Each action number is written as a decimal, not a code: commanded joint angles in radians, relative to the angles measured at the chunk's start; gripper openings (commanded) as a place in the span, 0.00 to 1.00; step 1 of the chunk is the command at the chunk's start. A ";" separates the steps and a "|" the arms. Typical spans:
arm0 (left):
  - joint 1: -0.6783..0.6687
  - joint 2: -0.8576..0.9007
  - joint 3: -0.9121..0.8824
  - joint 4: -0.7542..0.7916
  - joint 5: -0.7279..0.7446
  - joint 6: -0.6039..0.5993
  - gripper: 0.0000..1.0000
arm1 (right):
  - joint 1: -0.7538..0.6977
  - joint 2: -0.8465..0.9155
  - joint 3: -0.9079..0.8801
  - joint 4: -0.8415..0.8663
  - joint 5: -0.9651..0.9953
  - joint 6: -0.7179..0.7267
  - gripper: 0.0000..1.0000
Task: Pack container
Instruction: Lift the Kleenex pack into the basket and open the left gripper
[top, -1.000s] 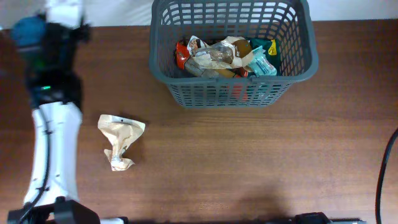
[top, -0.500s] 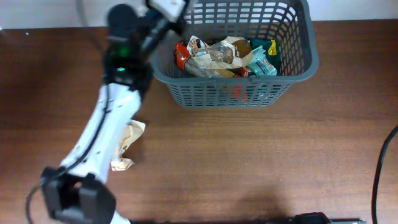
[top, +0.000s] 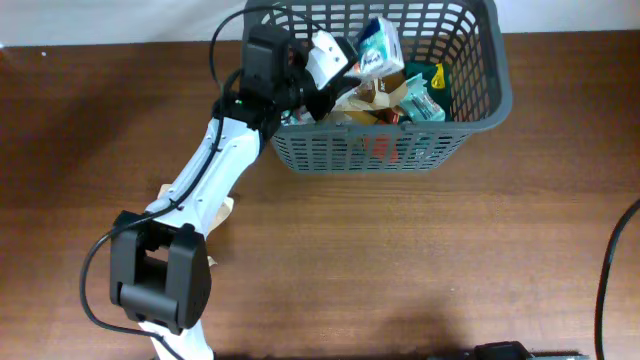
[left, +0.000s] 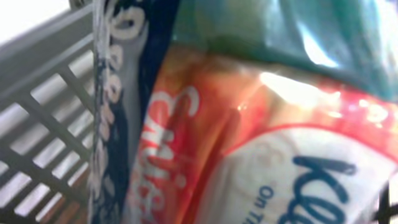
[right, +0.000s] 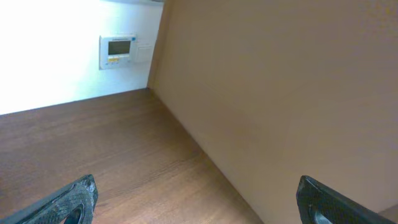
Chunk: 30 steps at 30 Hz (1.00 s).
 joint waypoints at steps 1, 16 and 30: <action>-0.001 -0.011 0.045 -0.002 0.003 0.065 0.10 | 0.005 0.002 0.000 0.003 -0.016 0.007 0.99; 0.182 -0.053 0.257 0.278 -0.018 -0.153 0.58 | 0.005 0.002 0.000 -0.015 -0.039 0.007 0.99; 0.567 -0.246 0.304 -0.734 -0.383 -0.275 0.99 | 0.005 0.013 0.000 0.006 -0.039 0.003 0.99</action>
